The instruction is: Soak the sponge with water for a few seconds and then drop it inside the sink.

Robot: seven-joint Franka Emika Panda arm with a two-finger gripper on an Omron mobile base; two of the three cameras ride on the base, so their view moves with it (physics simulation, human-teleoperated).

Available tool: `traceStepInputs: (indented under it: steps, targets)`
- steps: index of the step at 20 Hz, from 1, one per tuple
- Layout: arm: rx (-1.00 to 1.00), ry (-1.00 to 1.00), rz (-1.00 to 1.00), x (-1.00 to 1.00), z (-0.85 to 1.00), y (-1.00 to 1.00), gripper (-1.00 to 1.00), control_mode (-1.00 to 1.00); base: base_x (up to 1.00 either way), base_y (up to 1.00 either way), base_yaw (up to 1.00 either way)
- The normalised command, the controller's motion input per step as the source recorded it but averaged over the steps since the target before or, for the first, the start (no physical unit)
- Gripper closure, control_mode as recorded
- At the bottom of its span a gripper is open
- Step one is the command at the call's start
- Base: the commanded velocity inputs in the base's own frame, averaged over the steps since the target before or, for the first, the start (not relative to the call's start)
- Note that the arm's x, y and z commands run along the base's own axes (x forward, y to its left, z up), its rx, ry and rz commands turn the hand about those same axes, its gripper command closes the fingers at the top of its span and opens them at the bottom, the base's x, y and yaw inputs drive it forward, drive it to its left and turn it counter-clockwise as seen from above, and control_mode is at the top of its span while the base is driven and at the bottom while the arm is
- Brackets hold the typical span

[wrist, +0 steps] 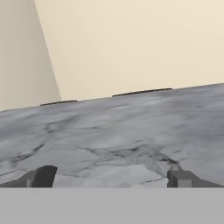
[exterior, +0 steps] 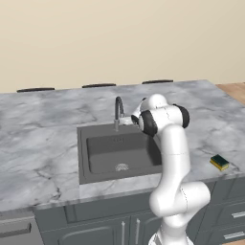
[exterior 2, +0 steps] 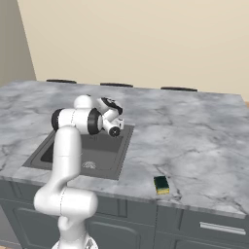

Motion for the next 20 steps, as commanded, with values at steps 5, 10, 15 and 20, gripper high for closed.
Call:
traceStepInputs:
  steps: [5, 10, 15, 20]
  targets:
    - [-0.02, 0.06, -0.09, 0.5, -0.57, -0.43, -1.0, -1.0, 0.0, 0.0, 0.0]
    - [-0.03, 0.05, -0.09, 0.49, -0.62, -0.43, -1.0, -1.0, 0.0, 0.0, 0.0]
    - [-0.03, 0.03, -0.08, 0.47, -0.67, -0.47, -1.0, -1.0, 0.0, 0.0, 0.0]
    - [-0.02, 0.03, -0.08, 0.41, -0.64, -0.45, -1.0, -1.0, 0.0, 0.0, 0.0]
